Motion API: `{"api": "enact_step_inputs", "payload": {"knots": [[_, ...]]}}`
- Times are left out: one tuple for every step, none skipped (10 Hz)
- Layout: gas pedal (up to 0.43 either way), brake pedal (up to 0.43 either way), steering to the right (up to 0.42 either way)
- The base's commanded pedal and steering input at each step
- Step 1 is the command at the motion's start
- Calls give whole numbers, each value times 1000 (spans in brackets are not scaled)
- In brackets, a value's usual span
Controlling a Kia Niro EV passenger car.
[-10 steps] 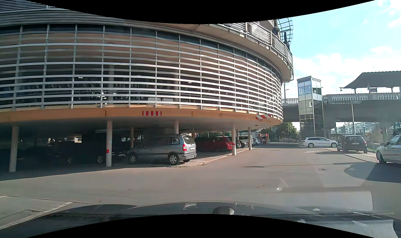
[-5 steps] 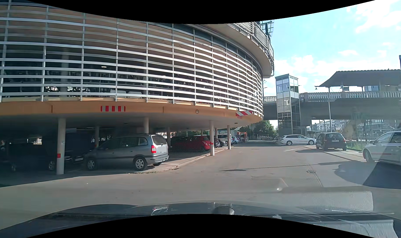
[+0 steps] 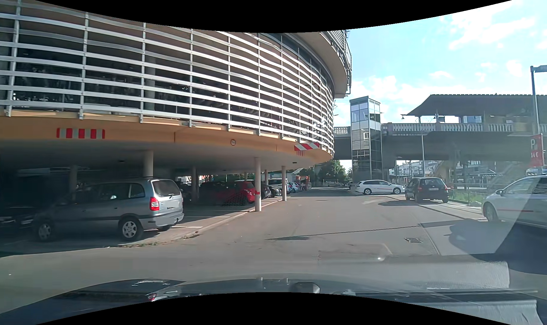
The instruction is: Follow the waypoints while adhering to traffic rules and regulations
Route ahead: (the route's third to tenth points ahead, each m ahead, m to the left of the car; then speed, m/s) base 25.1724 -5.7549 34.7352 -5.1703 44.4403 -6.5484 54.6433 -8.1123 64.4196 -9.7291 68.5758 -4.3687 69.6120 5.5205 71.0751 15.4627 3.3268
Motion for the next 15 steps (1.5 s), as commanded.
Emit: {"api": "enact_step_inputs", "payload": {"knots": [[59, 0, 258], [59, 0, 255], [59, 0, 249], [59, 0, 238], [59, 0, 228], [59, 0, 210], [59, 0, 195], [59, 0, 185], [59, 0, 175], [59, 0, 166], [59, 0, 160], [59, 0, 151], [59, 0, 135], [59, 0, 115], [59, 0, 92]]}}
